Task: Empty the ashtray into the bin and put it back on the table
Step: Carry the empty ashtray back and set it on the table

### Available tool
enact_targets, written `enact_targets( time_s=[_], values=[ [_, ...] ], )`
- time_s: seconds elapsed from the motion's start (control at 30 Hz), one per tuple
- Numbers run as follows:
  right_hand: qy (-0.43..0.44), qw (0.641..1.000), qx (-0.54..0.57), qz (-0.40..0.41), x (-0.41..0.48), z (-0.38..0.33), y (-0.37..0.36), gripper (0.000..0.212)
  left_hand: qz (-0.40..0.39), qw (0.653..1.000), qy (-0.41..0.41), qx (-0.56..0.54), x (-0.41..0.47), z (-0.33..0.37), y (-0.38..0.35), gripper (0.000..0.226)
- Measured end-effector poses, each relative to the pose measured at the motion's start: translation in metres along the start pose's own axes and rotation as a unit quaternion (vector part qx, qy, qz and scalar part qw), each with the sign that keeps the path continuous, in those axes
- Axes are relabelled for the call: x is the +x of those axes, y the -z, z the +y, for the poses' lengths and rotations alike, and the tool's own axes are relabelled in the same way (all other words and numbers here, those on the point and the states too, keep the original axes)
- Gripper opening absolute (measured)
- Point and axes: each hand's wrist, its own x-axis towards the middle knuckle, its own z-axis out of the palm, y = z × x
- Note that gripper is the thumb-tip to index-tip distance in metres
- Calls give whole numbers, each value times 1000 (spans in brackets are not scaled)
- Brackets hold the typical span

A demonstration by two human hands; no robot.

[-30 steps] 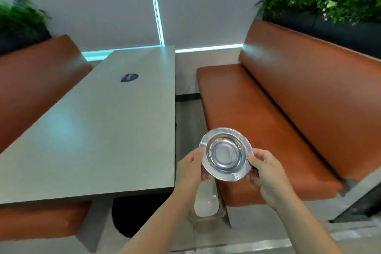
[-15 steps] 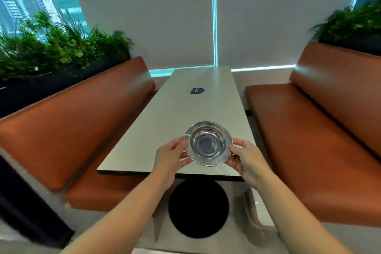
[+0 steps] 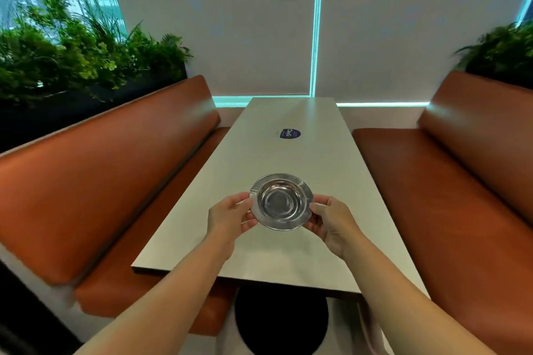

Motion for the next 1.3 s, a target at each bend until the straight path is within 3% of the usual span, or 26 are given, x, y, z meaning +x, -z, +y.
enact_targets(
  time_s=[0.6, 1.3],
  values=[
    [-43, 996, -31, 68, 266, -27, -12, 18, 5, 998, 47, 44, 265, 2, -70, 24],
    [-56, 985, -79, 141, 391, 0, 5, 18, -34, 993, 92, 66, 399, -34, -107, 24]
  ],
)
